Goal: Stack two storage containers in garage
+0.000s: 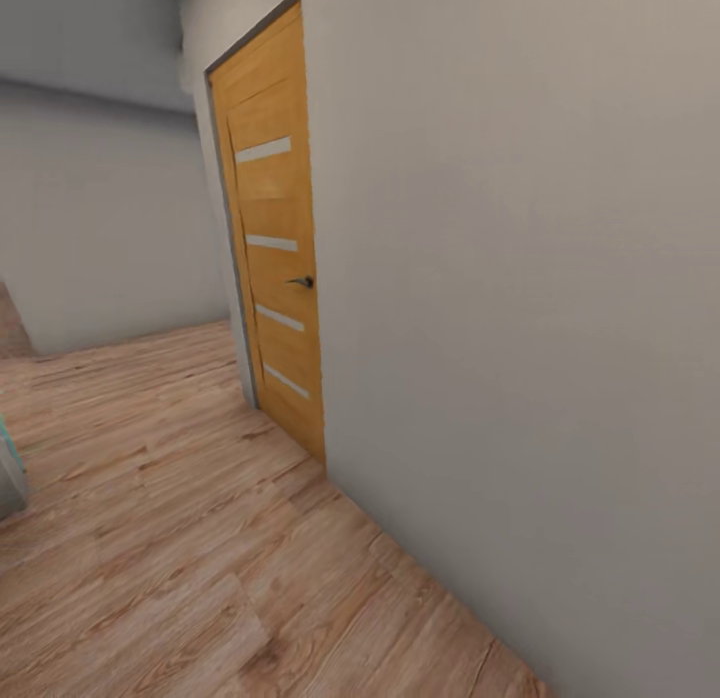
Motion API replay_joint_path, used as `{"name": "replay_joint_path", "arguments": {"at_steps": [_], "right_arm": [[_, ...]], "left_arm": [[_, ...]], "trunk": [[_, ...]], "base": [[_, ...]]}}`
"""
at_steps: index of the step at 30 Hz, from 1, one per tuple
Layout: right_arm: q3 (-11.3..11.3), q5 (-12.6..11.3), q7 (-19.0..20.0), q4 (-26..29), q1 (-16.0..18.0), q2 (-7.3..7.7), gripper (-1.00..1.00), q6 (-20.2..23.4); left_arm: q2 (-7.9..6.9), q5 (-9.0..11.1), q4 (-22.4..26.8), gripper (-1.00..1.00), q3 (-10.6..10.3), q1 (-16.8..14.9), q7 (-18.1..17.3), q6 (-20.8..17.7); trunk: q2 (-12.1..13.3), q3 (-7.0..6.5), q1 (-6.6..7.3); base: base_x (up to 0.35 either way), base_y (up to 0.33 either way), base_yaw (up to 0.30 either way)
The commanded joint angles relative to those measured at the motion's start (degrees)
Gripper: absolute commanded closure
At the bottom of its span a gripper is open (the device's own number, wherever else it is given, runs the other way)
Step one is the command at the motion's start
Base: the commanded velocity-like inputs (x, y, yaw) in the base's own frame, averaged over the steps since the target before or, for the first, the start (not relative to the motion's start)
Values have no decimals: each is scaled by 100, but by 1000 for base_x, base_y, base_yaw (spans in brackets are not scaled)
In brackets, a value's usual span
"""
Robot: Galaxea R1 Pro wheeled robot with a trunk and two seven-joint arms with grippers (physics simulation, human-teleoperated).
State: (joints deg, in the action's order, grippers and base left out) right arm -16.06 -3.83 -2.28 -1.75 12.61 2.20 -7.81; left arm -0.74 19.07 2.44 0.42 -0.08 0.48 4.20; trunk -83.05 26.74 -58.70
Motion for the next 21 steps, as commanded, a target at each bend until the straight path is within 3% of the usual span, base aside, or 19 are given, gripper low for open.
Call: {"name": "replay_joint_path", "arguments": {"at_steps": [1, 21], "right_arm": [[-47, -39, -9, -17, 7, 6, -100, -35], [-47, -38, -10, -10, 7, 42, -100, -36]], "left_arm": [[-2, 18, 3, -100, 2, -1, 5, 11], [4, 18, 3, -100, 2, -1, 5, 11]], "trunk": [[-2, 5, -3], [-2, 5, -3]], "base": [[321, 0, 300], [321, 0, 300]]}}
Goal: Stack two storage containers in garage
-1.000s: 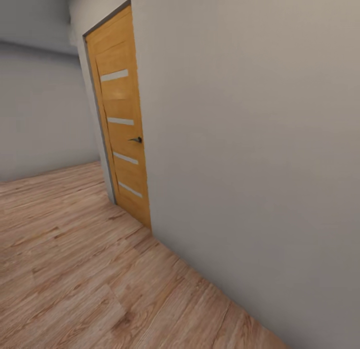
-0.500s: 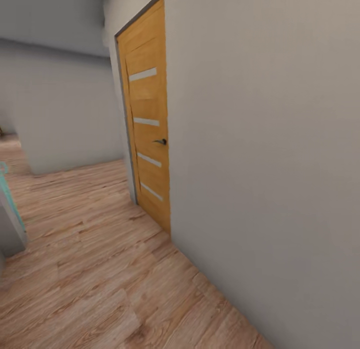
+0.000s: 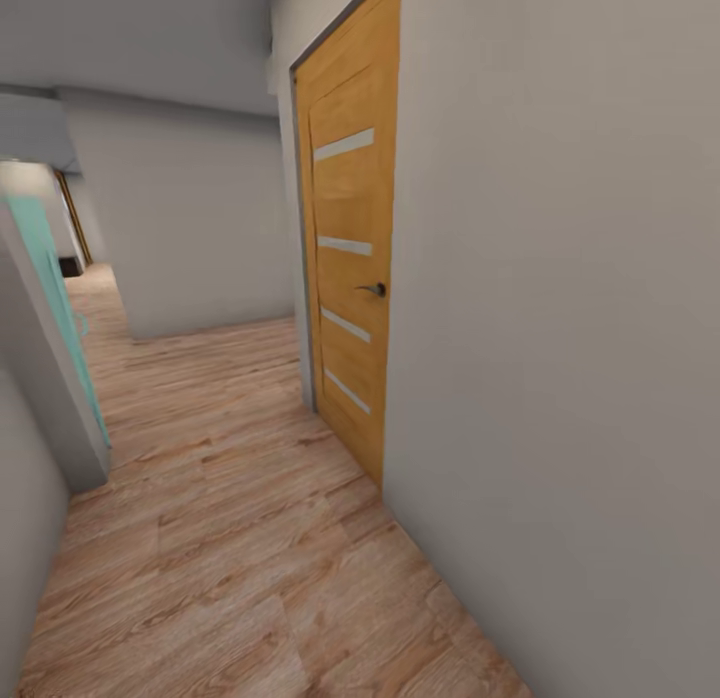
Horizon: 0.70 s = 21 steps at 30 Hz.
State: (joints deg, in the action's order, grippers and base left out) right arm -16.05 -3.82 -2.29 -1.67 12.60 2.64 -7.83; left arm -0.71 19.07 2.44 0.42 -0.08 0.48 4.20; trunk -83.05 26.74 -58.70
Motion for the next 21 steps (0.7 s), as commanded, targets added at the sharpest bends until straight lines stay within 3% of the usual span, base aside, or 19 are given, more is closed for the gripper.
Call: {"name": "replay_joint_path", "arguments": {"at_steps": [1, 21], "right_arm": [[-48, -38, -9, -18, 8, -1, -100, -34], [-51, -31, -9, -21, 7, 0, -100, -34]], "left_arm": [[1, 18, 3, -100, 2, -1, 5, 11], [1, 18, 3, -100, 2, -1, 5, 11]], "trunk": [[-2, 5, -3], [-2, 5, -3]], "base": [[321, 0, 300], [321, 0, 299]]}}
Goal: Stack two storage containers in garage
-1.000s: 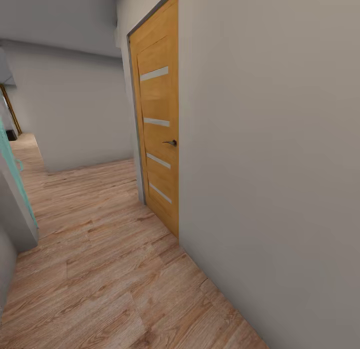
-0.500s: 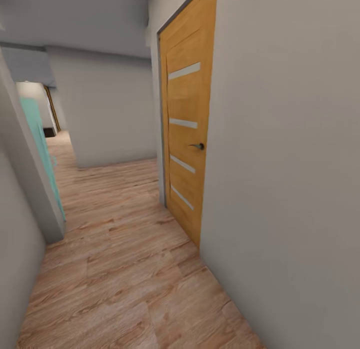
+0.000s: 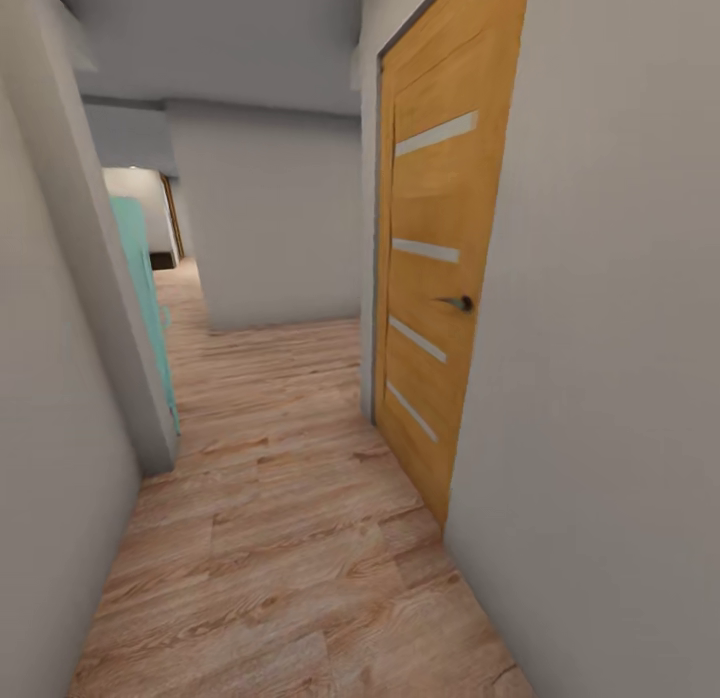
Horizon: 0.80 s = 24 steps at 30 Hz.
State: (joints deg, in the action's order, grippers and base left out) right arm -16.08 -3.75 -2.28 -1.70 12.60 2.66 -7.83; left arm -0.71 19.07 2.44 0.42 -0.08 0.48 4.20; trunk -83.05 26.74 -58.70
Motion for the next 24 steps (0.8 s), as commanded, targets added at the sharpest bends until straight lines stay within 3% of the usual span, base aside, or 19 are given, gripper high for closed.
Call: {"name": "replay_joint_path", "arguments": {"at_steps": [1, 24], "right_arm": [[-48, -39, -9, -17, 8, -2, -100, -34], [-45, -47, -9, -20, 8, -2, -100, -34]], "left_arm": [[1, 18, 3, -100, 2, -1, 5, 11], [1, 18, 3, -100, 2, -1, 5, 2]], "trunk": [[-2, 5, -3], [-2, 5, -3]], "base": [[321, 0, 300], [322, 0, 299]]}}
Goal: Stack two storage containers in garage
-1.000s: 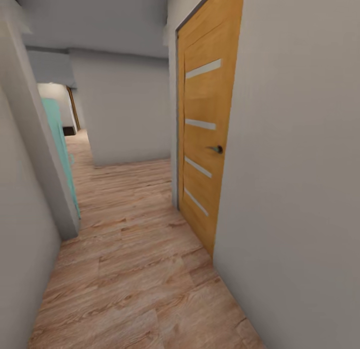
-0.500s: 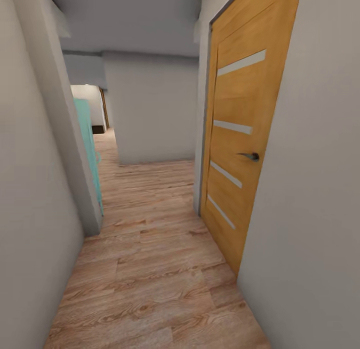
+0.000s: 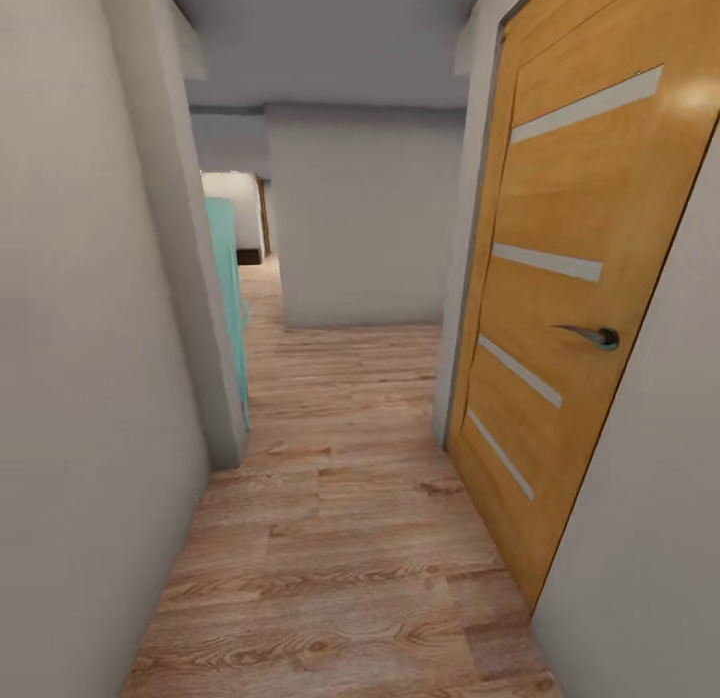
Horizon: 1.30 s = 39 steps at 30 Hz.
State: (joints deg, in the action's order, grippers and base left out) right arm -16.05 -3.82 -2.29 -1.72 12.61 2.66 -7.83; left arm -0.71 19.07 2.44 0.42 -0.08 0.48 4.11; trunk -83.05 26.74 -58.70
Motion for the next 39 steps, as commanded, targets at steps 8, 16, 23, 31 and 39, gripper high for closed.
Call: {"name": "replay_joint_path", "arguments": {"at_steps": [8, 16, 23, 31, 39], "right_arm": [[-48, -48, -9, -18, 9, -8, -100, -18], [-53, -49, -2, -20, 9, -7, -100, 0], [-55, -40, 0, -13, 12, 5, -100, -16], [-56, -40, 0, -12, 12, 7, -100, -17], [-56, -37, 0, -12, 11, 7, -100, -24]], "left_arm": [[1, 18, 3, -100, 2, -1, 5, 7], [1, 18, 3, -100, 2, -1, 5, -36], [2, 18, 3, -100, 2, -1, 5, -42], [7, 10, 3, -100, 2, -1, 5, -37], [12, 9, 3, -100, -3, -1, 5, -34]], "trunk": [[-2, 5, -3], [-2, 5, -3], [-2, 5, -3], [-2, 5, -3], [-2, 5, -3]], "base": [[322, 0, 284], [322, 0, 55], [323, 0, 3], [325, 0, 0], [325, 0, 0]]}}
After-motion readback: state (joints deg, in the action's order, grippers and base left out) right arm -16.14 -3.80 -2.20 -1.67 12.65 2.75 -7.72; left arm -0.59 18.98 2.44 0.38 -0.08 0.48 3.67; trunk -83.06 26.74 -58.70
